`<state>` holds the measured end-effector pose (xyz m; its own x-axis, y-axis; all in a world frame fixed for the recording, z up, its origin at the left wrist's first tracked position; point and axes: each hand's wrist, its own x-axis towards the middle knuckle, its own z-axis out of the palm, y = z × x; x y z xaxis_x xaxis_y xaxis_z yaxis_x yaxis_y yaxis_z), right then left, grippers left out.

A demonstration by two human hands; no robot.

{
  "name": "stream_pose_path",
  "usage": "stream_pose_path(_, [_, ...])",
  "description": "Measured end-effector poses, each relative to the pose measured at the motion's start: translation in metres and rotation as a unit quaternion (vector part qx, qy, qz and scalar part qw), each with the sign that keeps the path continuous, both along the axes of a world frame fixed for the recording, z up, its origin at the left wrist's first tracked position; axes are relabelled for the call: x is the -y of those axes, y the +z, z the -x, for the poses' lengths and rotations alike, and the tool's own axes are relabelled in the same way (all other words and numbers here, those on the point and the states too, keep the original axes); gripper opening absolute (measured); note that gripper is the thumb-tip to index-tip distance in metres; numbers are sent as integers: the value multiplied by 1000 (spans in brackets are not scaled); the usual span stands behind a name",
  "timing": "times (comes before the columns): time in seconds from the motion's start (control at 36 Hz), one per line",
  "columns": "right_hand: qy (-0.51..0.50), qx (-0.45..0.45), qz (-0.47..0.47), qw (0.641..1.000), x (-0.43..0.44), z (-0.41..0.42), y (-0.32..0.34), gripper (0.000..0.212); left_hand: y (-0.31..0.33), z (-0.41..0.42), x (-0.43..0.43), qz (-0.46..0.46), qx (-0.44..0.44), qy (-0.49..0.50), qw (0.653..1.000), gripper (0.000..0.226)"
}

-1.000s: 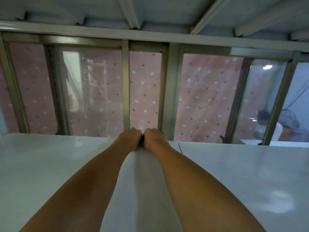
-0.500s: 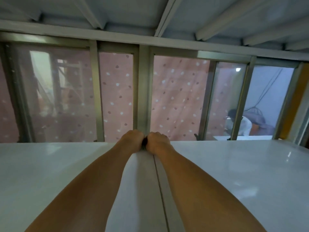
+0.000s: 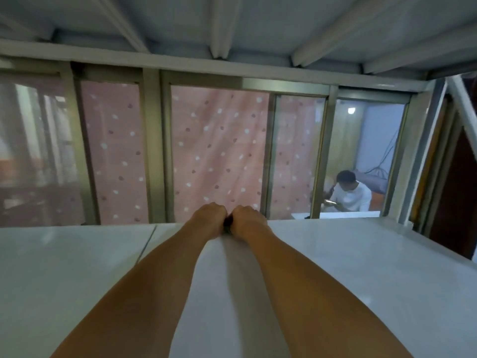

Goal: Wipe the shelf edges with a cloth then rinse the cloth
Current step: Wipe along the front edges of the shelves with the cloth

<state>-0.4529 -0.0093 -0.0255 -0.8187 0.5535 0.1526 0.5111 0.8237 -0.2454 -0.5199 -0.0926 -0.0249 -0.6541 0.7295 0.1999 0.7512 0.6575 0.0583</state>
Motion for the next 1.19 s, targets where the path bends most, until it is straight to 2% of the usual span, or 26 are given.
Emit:
stream_pose_path(0.31, [-2,-30,7,1000,-164,-84,10,31,16,-87,-159,-27,9,-13,1000,18])
stream_pose_path(0.5, [-27,-20,2,999,-263,-146,6,36,16,-147,-259,-23,14,-57,998,23])
stream_pose_path(0.67, [-68,-49,-32,996,-326,-186,3,38,18,-184,-322,-45,-21,-127,991,23])
stream_pose_path(0.81, [-87,-62,-57,993,-350,-212,8,33,23,-212,-353,-82,-9,-152,985,35])
stream_pose_path(0.92, [-81,-52,-67,993,-357,-228,5,33,18,-226,-363,-85,1,-170,982,22])
stream_pose_path(1.19, [-74,-9,-119,990,-352,-278,10,30,13,-264,-366,-67,31,-165,984,24])
